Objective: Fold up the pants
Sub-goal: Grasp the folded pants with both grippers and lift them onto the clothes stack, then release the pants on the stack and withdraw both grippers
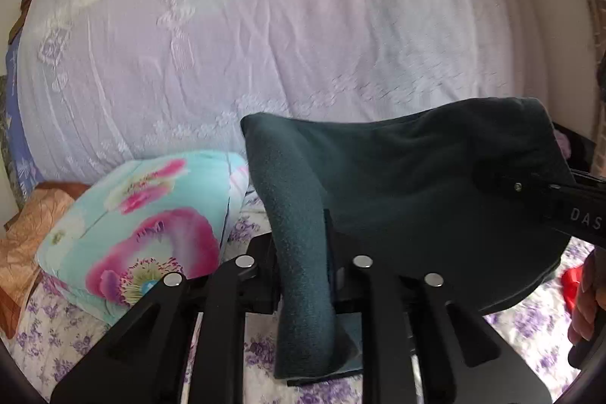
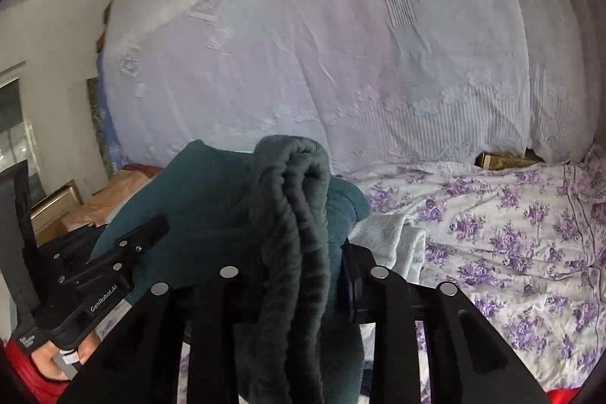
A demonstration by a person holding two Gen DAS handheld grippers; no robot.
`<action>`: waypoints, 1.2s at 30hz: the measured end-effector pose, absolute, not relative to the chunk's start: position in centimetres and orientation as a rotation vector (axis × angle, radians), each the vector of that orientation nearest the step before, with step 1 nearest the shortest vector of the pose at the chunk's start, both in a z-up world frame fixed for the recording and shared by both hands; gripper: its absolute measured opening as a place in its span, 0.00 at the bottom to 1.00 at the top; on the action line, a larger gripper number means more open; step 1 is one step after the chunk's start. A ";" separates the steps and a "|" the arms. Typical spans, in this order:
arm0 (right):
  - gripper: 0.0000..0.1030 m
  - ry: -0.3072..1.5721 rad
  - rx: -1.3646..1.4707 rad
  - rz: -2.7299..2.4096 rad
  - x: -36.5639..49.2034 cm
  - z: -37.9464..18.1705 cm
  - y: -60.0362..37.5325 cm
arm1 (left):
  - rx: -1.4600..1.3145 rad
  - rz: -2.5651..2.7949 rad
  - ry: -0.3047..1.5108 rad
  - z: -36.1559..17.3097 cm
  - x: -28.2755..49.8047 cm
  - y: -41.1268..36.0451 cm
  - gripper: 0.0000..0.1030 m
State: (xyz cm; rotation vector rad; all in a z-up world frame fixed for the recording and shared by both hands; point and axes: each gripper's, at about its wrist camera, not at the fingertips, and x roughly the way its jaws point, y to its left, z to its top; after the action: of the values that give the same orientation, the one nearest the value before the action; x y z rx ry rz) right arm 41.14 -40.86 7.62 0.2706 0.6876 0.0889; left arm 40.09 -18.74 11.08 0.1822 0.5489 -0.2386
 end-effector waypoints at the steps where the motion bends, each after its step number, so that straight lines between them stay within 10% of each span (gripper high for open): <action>1: 0.43 0.726 0.262 0.053 42.6 5.6 -41.0 | 0.182 -0.209 0.618 8.9 42.3 -19.0 0.30; 6: 0.51 0.670 0.189 0.038 42.1 3.7 -40.3 | 0.168 -0.167 0.654 3.6 43.7 -18.1 0.54; 10: 0.76 0.511 0.251 0.018 37.3 8.3 -40.5 | 0.147 -0.168 0.629 6.9 41.1 -16.5 0.70; 12: 0.91 0.438 0.299 0.002 33.6 10.0 -40.5 | 0.105 -0.170 0.598 8.6 38.6 -15.2 0.93; 36: 0.97 0.480 0.190 -0.045 21.5 3.4 -33.4 | 0.143 -0.203 0.493 4.5 21.5 -14.7 0.95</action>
State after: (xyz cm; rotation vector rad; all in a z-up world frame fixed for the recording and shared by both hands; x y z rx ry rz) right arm 21.53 -33.43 3.41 0.1904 0.4801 -0.0447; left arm 21.46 -14.74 4.49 0.1431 0.4927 -0.2030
